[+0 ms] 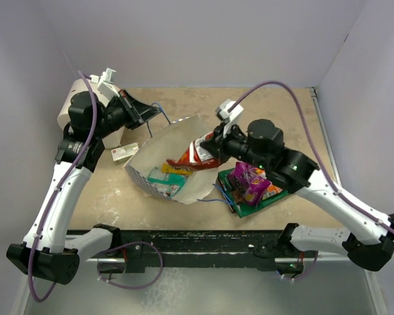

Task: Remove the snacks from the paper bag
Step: Take out the snack from the paper bag, then place the snack at the center of the board.

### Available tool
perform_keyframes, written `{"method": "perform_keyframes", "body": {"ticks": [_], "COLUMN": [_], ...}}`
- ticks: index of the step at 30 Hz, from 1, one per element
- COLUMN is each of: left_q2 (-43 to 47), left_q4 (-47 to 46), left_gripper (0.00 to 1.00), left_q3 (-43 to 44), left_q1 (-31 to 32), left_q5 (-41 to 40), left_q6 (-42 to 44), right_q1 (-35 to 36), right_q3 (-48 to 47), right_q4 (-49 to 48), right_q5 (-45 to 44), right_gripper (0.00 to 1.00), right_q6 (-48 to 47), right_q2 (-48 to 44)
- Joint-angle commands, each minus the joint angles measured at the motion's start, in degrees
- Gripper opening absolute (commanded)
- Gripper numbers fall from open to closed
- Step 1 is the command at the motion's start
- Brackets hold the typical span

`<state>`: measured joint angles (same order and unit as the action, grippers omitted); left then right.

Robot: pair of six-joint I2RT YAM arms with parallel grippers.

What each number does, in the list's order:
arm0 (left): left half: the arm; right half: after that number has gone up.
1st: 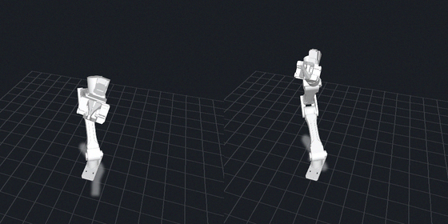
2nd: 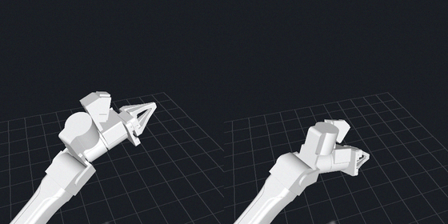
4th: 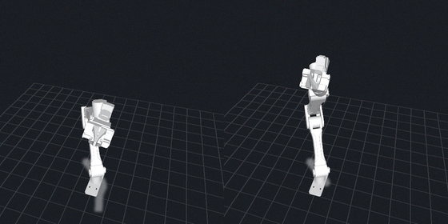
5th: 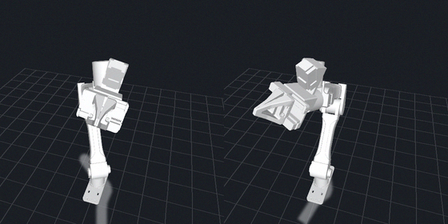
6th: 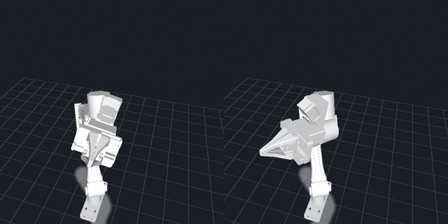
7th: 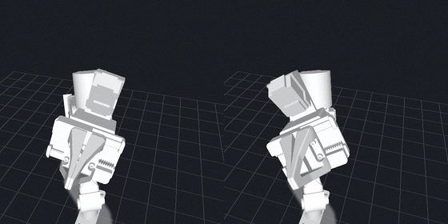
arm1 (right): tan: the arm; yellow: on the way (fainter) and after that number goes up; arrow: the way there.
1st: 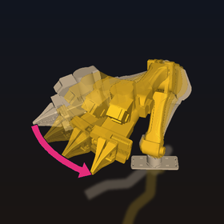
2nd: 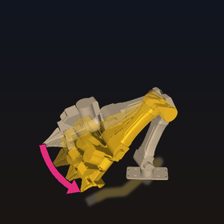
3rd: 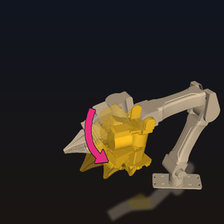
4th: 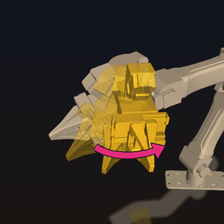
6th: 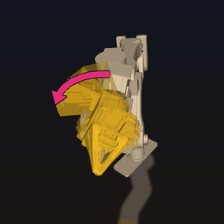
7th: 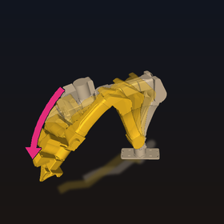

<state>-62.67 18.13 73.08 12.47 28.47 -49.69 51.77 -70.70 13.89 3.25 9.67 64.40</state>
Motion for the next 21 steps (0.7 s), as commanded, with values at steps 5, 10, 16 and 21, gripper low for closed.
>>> {"method": "perform_keyframes", "body": {"ticks": [5,10,16,21], "left_q2": [0.06,-0.12,-0.26,-0.66], "left_q4": [1.25,1.89,2.64,2.82], "left_gripper": [0.0,0.0,0.0,0.0], "left_q3": [2.96,3.75,4.73,5.23], "left_q1": [0.2,0.27,0.27,0.23], "left_q5": [-2.38,-2.07,-1.75,-1.75], "left_q6": [1.35,1.87,2.36,2.8], "right_q1": [-0.03,-2.05,-9.08,-20.26], "right_q3": [-14.71,-17.06,-14.08,-8.75], "right_q4": [10.86,17.32,18.04,15.94], "right_q5": [-23.57,-35.84,-40.88,-32.96], "right_gripper": [0.0,0.0,0.0,0.0], "right_q6": [16.51,25.58,30.62,31.31], "right_q2": [-4.43,-4.44,-5.25,-5.73]}}
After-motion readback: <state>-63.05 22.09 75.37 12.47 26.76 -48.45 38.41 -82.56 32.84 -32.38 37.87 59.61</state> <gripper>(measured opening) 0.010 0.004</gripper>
